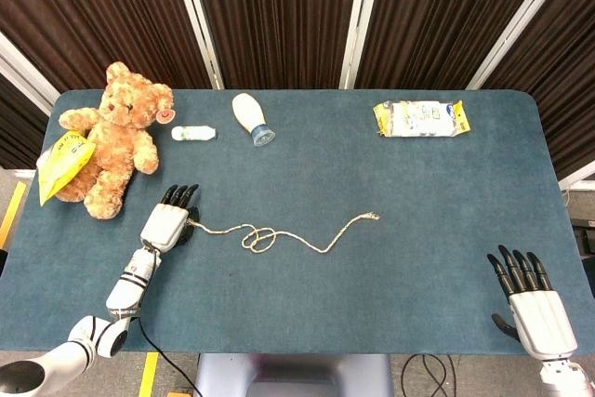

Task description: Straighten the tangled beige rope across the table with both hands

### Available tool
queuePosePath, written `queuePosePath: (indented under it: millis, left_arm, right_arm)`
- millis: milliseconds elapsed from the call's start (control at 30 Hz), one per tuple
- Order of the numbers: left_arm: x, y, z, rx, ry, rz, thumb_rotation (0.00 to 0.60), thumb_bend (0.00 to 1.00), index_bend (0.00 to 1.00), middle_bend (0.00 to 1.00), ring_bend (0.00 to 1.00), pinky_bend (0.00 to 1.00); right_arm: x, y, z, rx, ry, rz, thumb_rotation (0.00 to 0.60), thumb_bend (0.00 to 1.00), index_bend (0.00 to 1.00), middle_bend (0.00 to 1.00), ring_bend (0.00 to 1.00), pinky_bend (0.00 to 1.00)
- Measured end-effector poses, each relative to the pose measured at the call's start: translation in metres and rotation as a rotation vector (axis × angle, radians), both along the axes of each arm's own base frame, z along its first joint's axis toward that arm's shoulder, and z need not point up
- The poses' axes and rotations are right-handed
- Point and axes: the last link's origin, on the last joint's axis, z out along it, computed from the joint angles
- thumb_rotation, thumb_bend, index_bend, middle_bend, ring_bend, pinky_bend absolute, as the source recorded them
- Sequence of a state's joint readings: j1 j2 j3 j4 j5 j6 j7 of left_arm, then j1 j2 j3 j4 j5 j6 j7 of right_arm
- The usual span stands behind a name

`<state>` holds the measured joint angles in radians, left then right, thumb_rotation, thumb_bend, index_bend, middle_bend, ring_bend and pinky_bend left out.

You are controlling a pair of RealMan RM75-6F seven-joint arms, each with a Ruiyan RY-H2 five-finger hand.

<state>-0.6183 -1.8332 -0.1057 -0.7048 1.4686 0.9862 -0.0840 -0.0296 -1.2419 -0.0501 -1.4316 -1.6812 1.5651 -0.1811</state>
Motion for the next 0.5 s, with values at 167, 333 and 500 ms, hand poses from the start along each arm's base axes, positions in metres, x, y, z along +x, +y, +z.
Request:
queuePosePath:
  millis: [167,333,500]
  left_arm:
    - [-0.0013,0.0004,0.0000,-0.001,0.006,0.001,0.600,0.49,0.52,0.02,0.00,0.00]
    - [-0.0012,0.0011,0.0018,0.007,0.005,-0.004,0.600,0.49,0.56,0.03,0.00,0.00]
    - [-0.0006,0.0001,0.0047,0.015,0.000,-0.014,0.600,0.49,0.59,0.04,0.00,0.00]
  right_arm:
    - [0.0000,0.0004,-0.0005,0.002,0.002,-0.001,0.600,0.23,0.00,0.00,0.00,0.00]
    - [-0.0001,0.0003,-0.0004,0.001,0.002,-0.001,0.600,0.23,0.00,0.00,0.00,0.00]
    - [0.0002,-0.0001,-0.0010,0.001,0.000,0.003,0.600,0.23,0.00,0.00,0.00,0.00]
